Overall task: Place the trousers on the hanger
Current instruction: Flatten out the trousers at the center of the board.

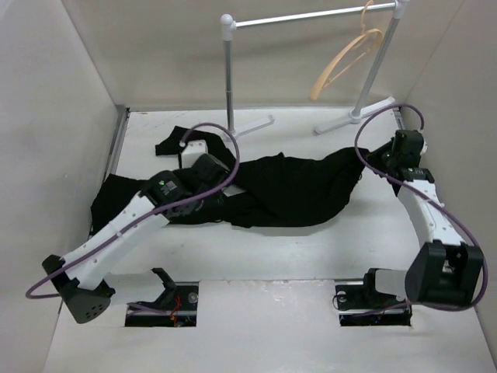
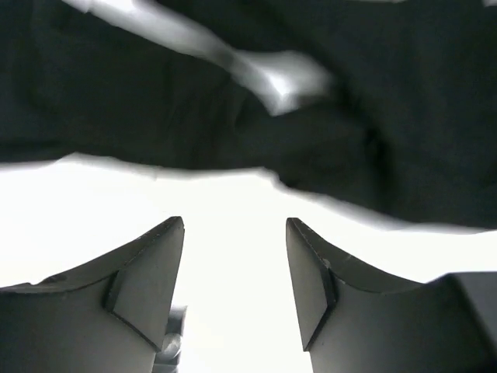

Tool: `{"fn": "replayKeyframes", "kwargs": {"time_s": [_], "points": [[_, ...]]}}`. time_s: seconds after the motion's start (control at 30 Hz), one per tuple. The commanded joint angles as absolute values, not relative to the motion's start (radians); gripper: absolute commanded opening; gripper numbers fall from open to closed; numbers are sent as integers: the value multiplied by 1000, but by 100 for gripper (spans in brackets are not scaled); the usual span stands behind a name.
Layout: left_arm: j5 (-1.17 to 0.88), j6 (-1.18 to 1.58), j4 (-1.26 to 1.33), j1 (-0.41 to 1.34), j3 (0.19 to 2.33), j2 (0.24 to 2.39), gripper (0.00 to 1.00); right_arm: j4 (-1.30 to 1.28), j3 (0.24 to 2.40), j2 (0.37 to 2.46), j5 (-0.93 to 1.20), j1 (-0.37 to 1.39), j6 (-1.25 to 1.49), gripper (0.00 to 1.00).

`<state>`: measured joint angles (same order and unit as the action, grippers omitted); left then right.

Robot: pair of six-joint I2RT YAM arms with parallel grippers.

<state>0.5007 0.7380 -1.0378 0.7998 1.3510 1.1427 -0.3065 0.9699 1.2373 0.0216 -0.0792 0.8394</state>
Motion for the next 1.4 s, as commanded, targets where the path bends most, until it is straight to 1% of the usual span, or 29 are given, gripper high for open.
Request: {"fn": "replayKeyframes", "kwargs": {"time_s": [0.0,0.07,0.1,0.13,0.17,0.2,0.27,0.3,0.33,0.37,0.4,0.43,0.47,0.5,0.53,0.57,0.63,0.7,0.77,0.9,0.93,1.0,1.03,1.07,1.1,1.13,1.17,1.23,1.37], "points": [[508,808,-1132,855,1286,1117,54,-219,1034,1307,-38,-183,841,20],[515,831,-1118,834,1235,1098,55,-241,1092,1347,-63,-211,839,44],[520,831,-1103,802,1209,1089,56,-261,1120,1350,-72,-211,835,57],[525,830,-1080,765,1181,1082,56,-276,1138,1342,-86,-199,816,68],[519,824,-1045,715,1151,1077,57,-288,1141,1327,-109,-165,792,75],[509,816,-1004,662,1125,1077,57,-301,1129,1304,-136,-135,766,79],[474,796,-910,579,1082,1084,57,-334,1047,1226,-195,-81,755,79],[445,784,-857,538,1057,1095,57,-347,984,1176,-230,-55,765,74],[416,779,-810,501,1034,1107,56,-359,915,1122,-256,-35,787,57],[384,781,-775,478,1016,1121,56,-380,846,1070,-262,-21,822,32],[347,782,-743,464,997,1133,54,-418,786,1027,-250,-15,860,13],[312,784,-717,461,982,1146,51,-455,737,996,-226,-13,889,7],[292,787,-701,464,967,1153,49,-477,694,971,-198,-13,906,6],[276,790,-690,470,948,1160,49,-488,657,953,-186,-13,914,8],[265,793,-684,478,927,1163,49,-488,623,937,-183,-10,923,16],[261,798,-680,482,902,1164,50,-480,602,933,-183,-10,925,25],[256,801,-661,473,849,1170,53,-468,578,934,-161,-10,930,49],[238,799,-620,450,796,1177,55,-448,574,951,-134,-10,922,67],[216,798,-565,415,749,1190,56,-405,557,986,-98,-10,917,73],[170,799,-427,343,692,1242,56,-249,551,1126,-37,-18,891,73],[161,799,-401,329,687,1258,56,-203,561,1168,-26,-18,881,71],[166,796,-362,312,681,1284,52,-129,592,1247,-9,-15,861,62],[173,793,-341,305,678,1293,46,-105,613,1288,-2,-12,858,50],[185,789,-319,295,670,1296,39,-91,636,1314,3,-12,853,36],[202,787,-301,282,661,1298,28,-92,656,1324,-6,-12,853,23],[210,787,-290,260,658,1298,19,-103,675,1313,-21,-12,853,14],[216,785,-285,237,658,1295,13,-119,692,1289,-43,-7,847,9],[224,781,-281,196,667,1283,6,-211,736,1212,-107,8,828,4],[219,778,-331,139,712,1206,1,-531,891,1063,-256,33,753,2]]}}
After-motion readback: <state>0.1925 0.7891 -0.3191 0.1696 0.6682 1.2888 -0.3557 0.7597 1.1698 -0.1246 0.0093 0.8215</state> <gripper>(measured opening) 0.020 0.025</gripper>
